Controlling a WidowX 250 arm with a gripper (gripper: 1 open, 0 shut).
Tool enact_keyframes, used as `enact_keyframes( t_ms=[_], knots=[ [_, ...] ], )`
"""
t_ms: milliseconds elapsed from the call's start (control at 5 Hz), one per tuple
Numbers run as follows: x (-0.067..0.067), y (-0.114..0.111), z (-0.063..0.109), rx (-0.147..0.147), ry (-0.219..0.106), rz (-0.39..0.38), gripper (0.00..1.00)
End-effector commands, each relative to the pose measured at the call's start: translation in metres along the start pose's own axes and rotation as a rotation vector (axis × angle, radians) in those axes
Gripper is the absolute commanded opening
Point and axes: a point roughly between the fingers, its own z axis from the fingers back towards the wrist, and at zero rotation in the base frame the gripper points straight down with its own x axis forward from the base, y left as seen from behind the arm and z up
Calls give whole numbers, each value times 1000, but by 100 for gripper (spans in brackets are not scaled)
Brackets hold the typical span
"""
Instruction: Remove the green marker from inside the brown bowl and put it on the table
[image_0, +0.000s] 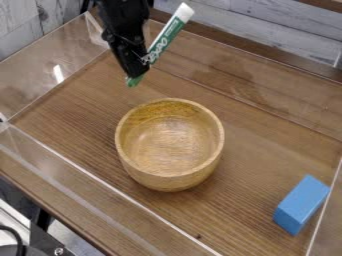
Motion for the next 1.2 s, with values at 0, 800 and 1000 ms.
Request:
enact_keyframes(
  t_ms=[0, 800, 1000],
  knots=[
    [13, 21, 8, 59, -46, -12, 0],
    [13, 52, -22, 73, -43, -15, 0],
    [12, 57, -27, 74, -39, -16, 0]
  ],
)
